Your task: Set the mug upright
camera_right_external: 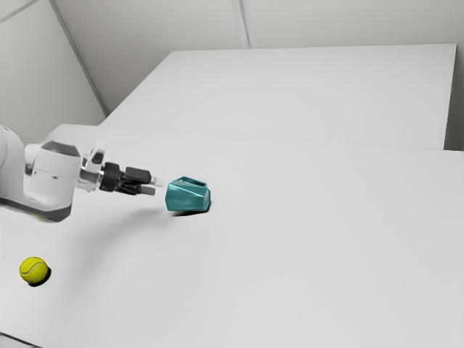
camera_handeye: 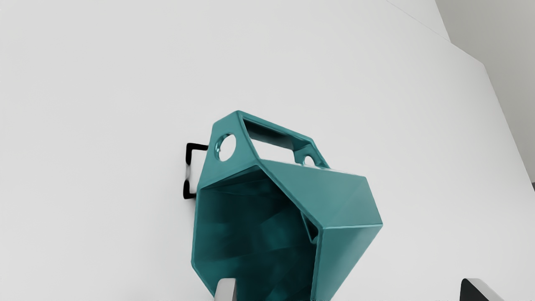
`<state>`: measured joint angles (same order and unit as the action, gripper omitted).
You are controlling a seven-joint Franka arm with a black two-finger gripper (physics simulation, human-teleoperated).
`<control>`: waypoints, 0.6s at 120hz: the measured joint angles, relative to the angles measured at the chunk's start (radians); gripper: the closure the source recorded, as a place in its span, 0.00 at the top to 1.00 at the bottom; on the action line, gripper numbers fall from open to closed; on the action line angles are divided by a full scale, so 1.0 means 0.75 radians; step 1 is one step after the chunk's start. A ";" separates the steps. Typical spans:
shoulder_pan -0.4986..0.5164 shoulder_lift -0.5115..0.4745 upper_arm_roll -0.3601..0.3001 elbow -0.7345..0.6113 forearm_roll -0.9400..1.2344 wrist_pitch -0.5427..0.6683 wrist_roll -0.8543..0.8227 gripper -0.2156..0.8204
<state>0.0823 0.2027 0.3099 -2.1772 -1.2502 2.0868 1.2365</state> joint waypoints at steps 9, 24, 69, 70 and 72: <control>0.002 0.020 0.000 0.002 -0.016 -0.002 0.037 0.77; 0.001 0.045 0.000 0.005 -0.035 -0.003 0.090 0.77; -0.030 0.067 -0.001 0.008 -0.078 -0.007 0.199 0.77; -0.031 0.067 -0.002 0.008 -0.079 -0.007 0.201 0.77; -0.032 0.068 -0.002 0.008 -0.081 -0.007 0.204 0.77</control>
<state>0.0584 0.2535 0.3086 -2.1709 -1.3107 2.0817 1.3895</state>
